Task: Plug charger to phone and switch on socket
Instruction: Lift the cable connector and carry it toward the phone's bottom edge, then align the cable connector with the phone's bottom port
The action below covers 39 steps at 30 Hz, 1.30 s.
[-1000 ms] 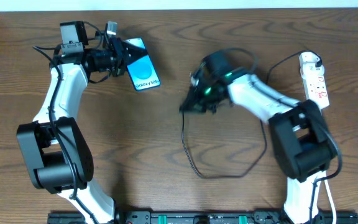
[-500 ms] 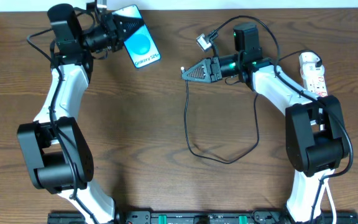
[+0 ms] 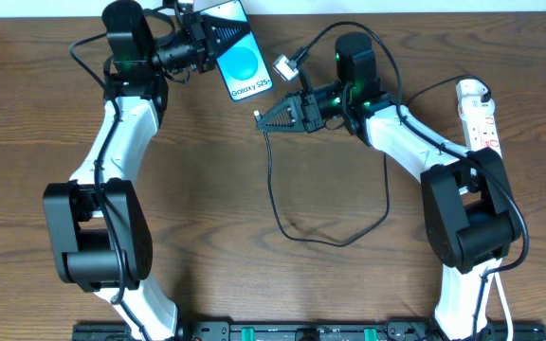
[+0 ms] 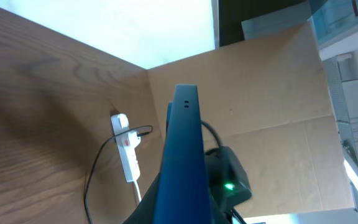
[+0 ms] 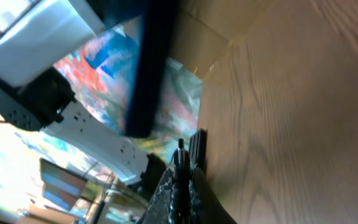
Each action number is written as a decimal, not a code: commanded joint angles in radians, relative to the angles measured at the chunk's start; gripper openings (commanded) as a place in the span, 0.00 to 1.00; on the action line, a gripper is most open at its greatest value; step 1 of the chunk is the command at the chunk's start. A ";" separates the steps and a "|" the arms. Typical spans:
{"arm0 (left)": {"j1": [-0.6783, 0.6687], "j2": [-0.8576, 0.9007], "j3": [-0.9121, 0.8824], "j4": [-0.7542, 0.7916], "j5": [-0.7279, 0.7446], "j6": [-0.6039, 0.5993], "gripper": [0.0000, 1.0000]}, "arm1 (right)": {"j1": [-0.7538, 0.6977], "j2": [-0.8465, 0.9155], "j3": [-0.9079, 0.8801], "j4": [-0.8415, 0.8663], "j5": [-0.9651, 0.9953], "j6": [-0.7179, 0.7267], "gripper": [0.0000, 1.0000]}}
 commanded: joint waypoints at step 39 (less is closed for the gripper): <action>0.006 -0.015 0.014 0.005 0.045 0.037 0.07 | 0.002 0.006 0.013 0.215 0.084 0.198 0.01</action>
